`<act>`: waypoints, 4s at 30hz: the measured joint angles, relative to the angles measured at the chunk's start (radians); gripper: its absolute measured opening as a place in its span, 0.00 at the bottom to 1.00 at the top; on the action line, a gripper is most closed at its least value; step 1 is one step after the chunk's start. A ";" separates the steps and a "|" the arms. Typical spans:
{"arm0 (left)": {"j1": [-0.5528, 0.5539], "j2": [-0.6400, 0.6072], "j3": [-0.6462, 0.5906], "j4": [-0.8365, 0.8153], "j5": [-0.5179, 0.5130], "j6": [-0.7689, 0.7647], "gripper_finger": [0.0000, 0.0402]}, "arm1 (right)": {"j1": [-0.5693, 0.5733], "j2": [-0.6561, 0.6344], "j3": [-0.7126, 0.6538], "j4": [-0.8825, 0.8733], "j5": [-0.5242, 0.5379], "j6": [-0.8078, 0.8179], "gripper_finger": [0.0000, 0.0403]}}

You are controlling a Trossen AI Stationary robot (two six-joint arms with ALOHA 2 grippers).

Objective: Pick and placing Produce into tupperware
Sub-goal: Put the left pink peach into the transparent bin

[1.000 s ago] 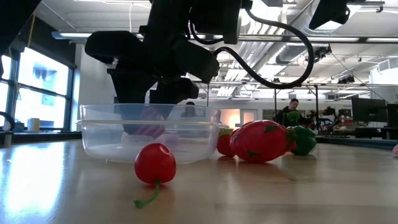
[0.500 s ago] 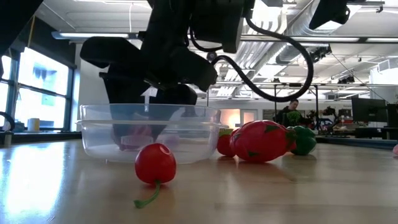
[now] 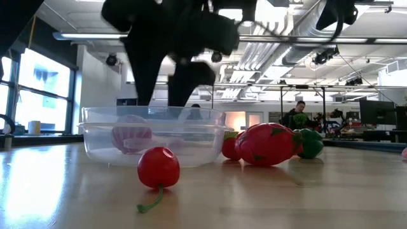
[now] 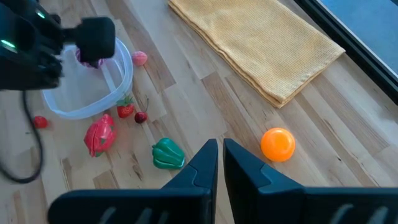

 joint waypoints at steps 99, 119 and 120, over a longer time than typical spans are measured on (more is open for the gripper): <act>0.275 -0.015 -0.181 0.190 0.092 1.285 0.44 | 0.000 0.000 0.000 0.000 0.000 0.000 0.05; 0.275 -0.016 -0.234 0.232 0.039 1.310 0.44 | 0.000 0.000 0.000 0.000 0.000 0.000 0.05; 0.275 -0.016 -0.234 0.232 0.049 1.310 0.44 | 0.000 0.000 0.000 0.000 0.000 0.000 0.05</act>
